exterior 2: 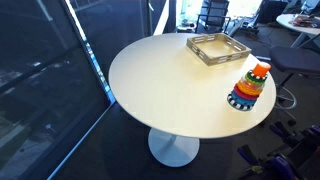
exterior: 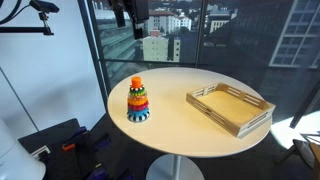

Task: Put the small white and black ring on the table

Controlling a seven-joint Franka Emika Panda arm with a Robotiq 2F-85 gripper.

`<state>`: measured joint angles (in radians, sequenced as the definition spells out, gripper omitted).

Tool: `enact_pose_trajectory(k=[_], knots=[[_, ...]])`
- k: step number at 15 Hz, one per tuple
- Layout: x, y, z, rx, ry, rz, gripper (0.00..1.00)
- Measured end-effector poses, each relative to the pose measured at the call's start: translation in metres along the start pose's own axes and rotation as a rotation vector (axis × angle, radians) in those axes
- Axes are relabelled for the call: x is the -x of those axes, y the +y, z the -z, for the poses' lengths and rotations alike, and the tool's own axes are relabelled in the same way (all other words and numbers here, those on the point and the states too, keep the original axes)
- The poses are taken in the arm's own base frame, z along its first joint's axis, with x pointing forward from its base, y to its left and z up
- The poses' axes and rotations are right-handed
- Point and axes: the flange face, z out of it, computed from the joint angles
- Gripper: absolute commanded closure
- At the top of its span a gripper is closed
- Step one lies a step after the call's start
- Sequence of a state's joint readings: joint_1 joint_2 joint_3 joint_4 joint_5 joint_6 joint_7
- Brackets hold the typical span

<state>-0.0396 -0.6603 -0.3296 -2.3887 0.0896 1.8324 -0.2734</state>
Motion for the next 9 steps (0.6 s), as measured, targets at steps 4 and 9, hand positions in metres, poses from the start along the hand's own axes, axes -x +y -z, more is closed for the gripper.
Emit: enact_pose_trajectory(k=[4,9], knots=[[0.0002,-0.0002,0.0018,0.000,0.004,0.001,0.00],[-0.0020,-0.0026,-0.0010,0.007,-0.005,0.004,0.00]])
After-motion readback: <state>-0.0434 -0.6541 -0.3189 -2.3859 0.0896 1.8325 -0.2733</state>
